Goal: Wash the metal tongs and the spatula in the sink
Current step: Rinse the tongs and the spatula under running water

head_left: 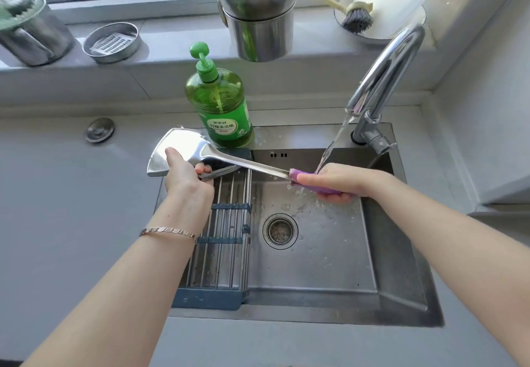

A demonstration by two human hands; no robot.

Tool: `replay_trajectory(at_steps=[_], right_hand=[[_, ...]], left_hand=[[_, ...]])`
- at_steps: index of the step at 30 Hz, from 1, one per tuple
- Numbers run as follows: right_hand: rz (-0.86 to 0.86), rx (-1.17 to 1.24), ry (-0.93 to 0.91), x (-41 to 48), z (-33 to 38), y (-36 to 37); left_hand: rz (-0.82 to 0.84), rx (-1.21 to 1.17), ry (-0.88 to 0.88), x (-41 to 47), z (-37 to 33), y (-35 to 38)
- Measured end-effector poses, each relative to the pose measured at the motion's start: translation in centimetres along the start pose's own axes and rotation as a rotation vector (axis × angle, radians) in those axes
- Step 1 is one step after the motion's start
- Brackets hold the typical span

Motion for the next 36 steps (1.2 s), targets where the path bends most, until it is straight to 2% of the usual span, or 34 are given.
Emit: replay_trajectory(at_steps=[1, 2, 3, 4, 7, 9, 10, 11, 13, 15, 18, 20, 22, 24, 26, 27, 29, 31, 33, 36], right_hand=[[0.081, 0.035, 0.003, -0.3, -0.1, 0.3], [0.066, 0.044, -0.007, -0.3, 0.0, 0.1], [-0.042, 0.017, -0.032, -0.2, 0.2, -0.5], [-0.241, -0.064, -0.076, 0.0, 0.6, -1.5], [-1.003, -0.420, -0.301, -2.0, 3.0, -3.3], [-1.135, -0.475, -0.351, -2.8, 3.7, -2.9], [-1.126, -0.499, -0.333, -2.5, 3.9, -2.8], [-1.040, -0.506, -0.281, -1.6, 3.8, -2.8], [-0.752, -0.451, -0.166, 0.1, 3.5, -2.5], [-0.407, -0.259, -0.079, 1.1, 3.3, -1.6], [0.160, 0.271, 0.090, 2.2, 1.1, 0.8], [0.418, 0.469, 0.178, 2.1, -0.7, 1.8], [0.546, 0.571, 0.324, 1.5, -2.8, 2.8], [0.435, 0.399, 0.389, 1.6, -5.1, 2.9], [0.241, 0.068, 0.324, 1.5, -5.3, 2.3], [0.161, -0.004, 0.244, 1.4, -4.4, 2.2], [0.117, 0.079, 0.070, 0.9, -2.1, 2.6], [0.204, 0.331, 0.034, -0.3, -1.1, 3.6], [0.157, 0.373, 0.041, -1.0, -1.6, 3.3], [-0.283, -0.030, -0.002, -2.6, -2.4, -0.8]], left_hand=[[0.012, -0.023, -0.006, 0.2, 0.1, 0.0], [0.017, -0.044, -0.008, 0.2, 0.1, 0.1], [0.009, -0.056, -0.005, 0.2, 0.1, 0.0], [-0.015, -0.063, -0.001, 0.2, 0.0, -0.1], [-0.122, -0.064, -0.006, -0.2, 0.2, -0.8], [-0.176, -0.062, -0.006, -0.5, 0.3, -1.3], [-0.188, -0.056, -0.005, -0.6, 0.3, -1.4], [-0.190, -0.042, -0.003, -0.6, 0.2, -1.4], [-0.184, -0.016, 0.002, -0.4, -0.2, -1.4], [-0.168, -0.014, -0.003, -0.2, -0.4, -1.6], [-0.056, -0.115, 0.004, 0.4, -0.7, -0.9], [0.050, -0.228, 0.016, 0.7, -1.1, 0.0], [0.127, -0.294, 0.032, 0.9, -1.6, 0.6], [0.188, -0.308, 0.019, 0.8, -1.4, 1.1], [0.216, -0.281, -0.022, 0.4, -0.1, 1.3], [0.219, -0.272, -0.052, 0.0, 0.8, 1.4], [0.225, -0.273, -0.113, -0.9, 2.8, 1.9], [0.226, -0.288, -0.159, -1.8, 4.3, 2.2], [0.241, -0.266, -0.207, -2.0, 5.5, 2.2], [0.307, -0.077, -0.327, -1.9, 7.9, 1.8]])
Point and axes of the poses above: each hand's wrist, its own x-axis towards the middle knuckle, its own y-axis out of the palm, z = x × y, the point moved 9 cm from there along x, towards the middle knuckle, and after that the axes turned 11 degrees about y, right-handed, at the moved point
